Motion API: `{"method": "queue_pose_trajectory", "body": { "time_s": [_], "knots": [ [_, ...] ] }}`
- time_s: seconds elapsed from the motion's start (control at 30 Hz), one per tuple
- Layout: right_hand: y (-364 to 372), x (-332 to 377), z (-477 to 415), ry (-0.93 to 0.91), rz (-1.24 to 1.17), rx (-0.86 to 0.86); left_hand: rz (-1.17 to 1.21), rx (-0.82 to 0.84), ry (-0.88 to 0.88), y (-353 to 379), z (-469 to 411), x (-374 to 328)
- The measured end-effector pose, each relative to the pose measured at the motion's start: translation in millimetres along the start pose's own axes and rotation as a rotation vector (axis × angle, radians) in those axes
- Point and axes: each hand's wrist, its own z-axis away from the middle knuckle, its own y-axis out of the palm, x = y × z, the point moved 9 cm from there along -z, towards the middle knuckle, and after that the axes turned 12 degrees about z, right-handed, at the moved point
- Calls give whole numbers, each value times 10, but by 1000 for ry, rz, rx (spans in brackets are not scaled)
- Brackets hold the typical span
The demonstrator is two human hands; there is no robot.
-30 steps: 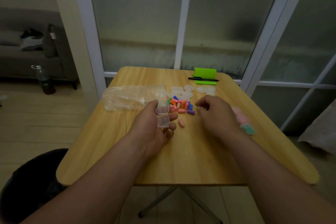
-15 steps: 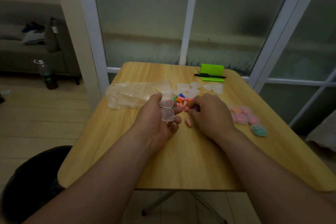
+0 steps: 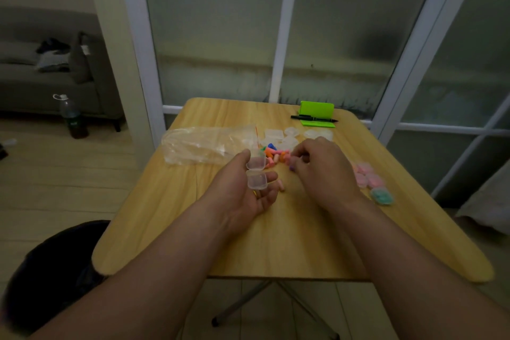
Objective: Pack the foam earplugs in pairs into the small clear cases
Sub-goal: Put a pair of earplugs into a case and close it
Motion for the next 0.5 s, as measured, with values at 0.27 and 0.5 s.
{"method": "queue_pose_trajectory", "body": {
  "time_s": [0.27,0.5],
  "knots": [
    [-456,434,293,-207,-41,-53,-3,112,-38,182,-25,125],
    [-385,609,459,-338,115,65,-39,185,-29,313,-31,185]
  ]
}}
